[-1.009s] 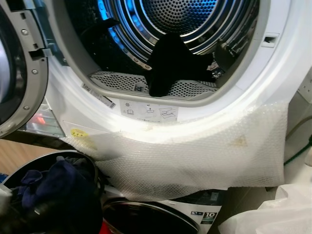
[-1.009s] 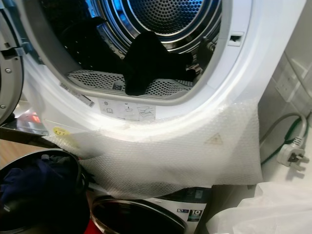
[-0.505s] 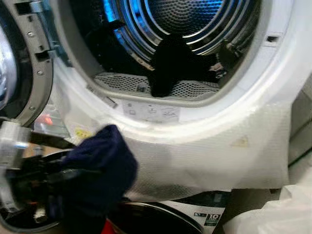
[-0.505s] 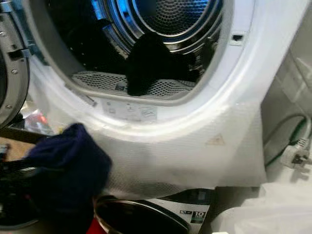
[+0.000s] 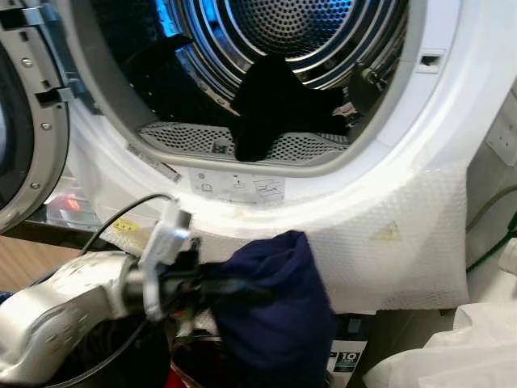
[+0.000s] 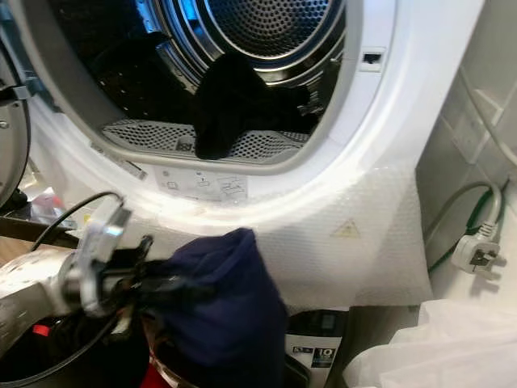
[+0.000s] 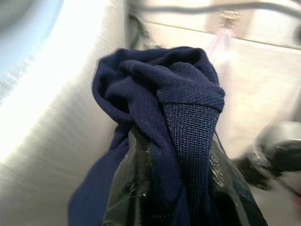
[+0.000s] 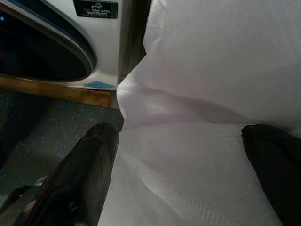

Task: Clothes washing

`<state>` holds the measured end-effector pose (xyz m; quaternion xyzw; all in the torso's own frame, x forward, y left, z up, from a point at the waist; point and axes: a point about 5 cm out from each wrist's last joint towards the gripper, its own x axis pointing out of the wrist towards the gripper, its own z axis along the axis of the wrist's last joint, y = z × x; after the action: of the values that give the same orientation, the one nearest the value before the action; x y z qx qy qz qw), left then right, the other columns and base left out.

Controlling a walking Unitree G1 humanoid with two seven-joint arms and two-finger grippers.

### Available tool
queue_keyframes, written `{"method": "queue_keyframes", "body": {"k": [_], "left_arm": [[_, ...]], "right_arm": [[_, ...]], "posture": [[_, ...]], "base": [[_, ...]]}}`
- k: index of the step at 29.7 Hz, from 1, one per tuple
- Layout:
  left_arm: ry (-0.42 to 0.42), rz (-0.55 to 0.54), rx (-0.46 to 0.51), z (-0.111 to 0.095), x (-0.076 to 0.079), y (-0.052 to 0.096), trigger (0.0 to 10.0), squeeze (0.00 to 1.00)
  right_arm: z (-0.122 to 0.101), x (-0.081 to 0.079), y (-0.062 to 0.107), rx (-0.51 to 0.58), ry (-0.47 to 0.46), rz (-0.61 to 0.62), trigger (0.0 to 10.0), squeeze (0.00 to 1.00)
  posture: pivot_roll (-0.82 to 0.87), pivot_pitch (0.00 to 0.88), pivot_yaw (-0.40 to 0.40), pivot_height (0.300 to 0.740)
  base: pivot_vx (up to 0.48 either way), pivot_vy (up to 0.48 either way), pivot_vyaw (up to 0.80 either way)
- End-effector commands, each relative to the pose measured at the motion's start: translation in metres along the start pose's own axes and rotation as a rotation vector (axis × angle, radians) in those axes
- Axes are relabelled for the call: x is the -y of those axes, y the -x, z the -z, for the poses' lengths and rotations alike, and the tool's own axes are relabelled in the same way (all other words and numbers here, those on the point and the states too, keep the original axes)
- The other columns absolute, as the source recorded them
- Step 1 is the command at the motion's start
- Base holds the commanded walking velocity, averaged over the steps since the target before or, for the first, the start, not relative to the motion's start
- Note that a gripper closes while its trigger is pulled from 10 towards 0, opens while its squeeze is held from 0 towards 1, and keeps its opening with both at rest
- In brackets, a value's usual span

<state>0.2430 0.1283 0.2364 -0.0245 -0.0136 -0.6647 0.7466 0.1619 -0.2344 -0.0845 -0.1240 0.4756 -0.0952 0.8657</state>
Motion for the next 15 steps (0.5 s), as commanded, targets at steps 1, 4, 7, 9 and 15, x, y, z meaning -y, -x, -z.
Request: {"method": "queue_keyframes", "body": {"k": [1,4,7,9,15], "left_arm": [[-0.119,-0.038,0.017,-0.018,-0.012,-0.003,0.0,0.00],[-0.255,-0.054,0.049,-0.046,-0.028,-0.007,0.0,0.00],[-0.414,-0.131,0.147,-0.093,-0.053,-0.010,0.0,0.00],[-0.477,-0.155,0.208,-0.116,-0.063,-0.014,0.0,0.00],[-0.600,-0.181,0.301,-0.156,-0.077,-0.026,0.0,0.00]], "right_arm": [[-0.003,-0.001,0.000,0.006,-0.017,0.002,10.0,0.00],[-0.004,-0.001,-0.001,0.009,-0.014,0.000,10.0,0.00],[-0.006,-0.002,-0.001,0.013,-0.011,-0.002,10.0,0.00],[-0.006,-0.002,-0.001,0.014,-0.012,-0.003,10.0,0.00],[-0.005,-0.003,-0.001,0.013,-0.017,-0.002,10.0,0.00]], "posture": [[0.14,0.000,0.010,0.740],[0.14,0.000,0.006,0.740],[0.14,0.000,0.007,0.740],[0.14,0.000,0.006,0.740],[0.13,0.000,0.009,0.740]], "base": [[0.000,0.000,0.00],[0.000,0.000,0.00],[0.000,0.000,0.00],[0.000,0.000,0.00],[0.000,0.000,0.00]]}}
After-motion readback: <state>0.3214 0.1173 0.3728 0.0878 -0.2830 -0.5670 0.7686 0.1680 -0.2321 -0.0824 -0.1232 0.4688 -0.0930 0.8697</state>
